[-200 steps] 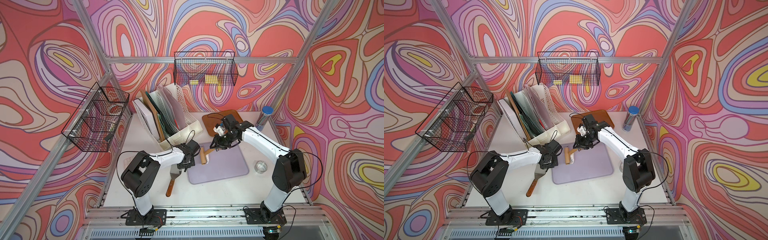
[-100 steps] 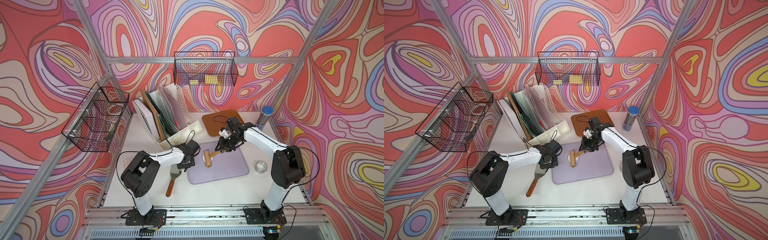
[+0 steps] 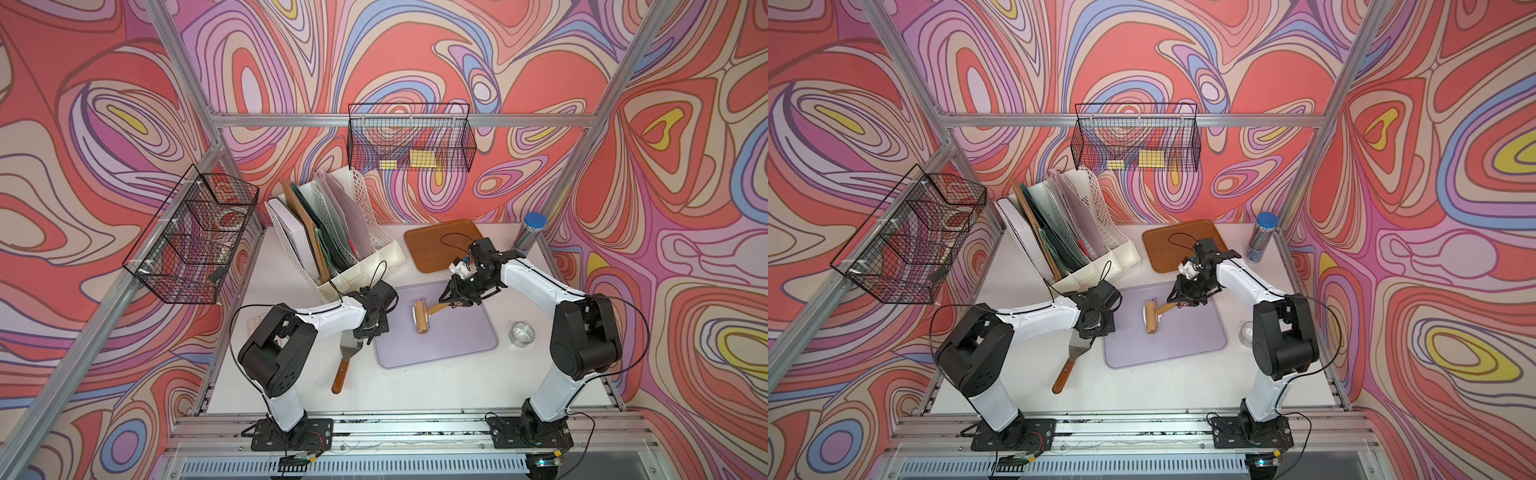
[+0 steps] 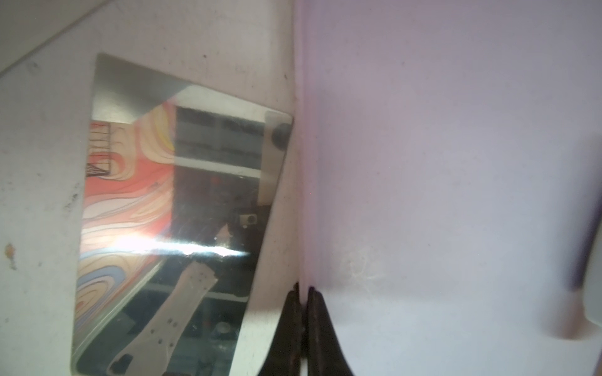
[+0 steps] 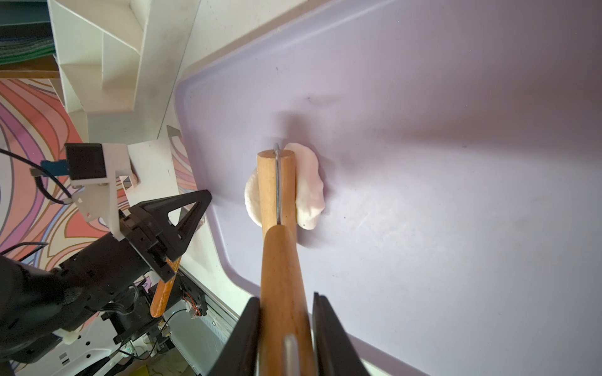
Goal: Roll out the dumpling wrappers from the dough
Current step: Flatten out the dough on the work surface.
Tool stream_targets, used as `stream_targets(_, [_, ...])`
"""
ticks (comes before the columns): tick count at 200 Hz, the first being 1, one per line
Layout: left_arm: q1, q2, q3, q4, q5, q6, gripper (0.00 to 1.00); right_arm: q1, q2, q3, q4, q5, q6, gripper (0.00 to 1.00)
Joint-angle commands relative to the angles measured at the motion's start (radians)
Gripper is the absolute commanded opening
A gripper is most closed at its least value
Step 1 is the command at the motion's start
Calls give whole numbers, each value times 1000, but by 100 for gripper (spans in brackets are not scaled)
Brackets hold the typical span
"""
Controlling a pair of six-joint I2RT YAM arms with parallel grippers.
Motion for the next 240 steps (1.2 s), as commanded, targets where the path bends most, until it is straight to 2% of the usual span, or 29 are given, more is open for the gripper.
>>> stream_targets(1, [20,2,-41,-111,-48,25,0,-32,96,-68,-164,581,-15,0])
stream_targets(84, [31,-12,-47,-111,-36,30,0,-40,127,-89,-200,808,-14,0])
stream_targets(240, [42,-35,-70,-107,-36,28,0,-110,125,-117,-227,1007,-10,0])
